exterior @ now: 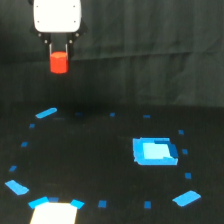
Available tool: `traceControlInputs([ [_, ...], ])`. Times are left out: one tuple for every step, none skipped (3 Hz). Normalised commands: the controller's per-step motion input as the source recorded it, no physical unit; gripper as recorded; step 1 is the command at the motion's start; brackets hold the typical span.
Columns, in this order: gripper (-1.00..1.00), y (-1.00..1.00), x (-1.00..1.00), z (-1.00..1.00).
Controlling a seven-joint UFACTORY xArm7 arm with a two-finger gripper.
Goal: Pick up the red object from the table
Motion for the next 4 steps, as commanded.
traceControlInputs([
  [-1.0, -0.2, -0.02, 0.19],
  [-1.0, -0.21, -0.08, 0.37],
  [-1.0, -0.21, -0.16, -0.09],
  [-0.93, -0.08, -0.42, -0.65],
])
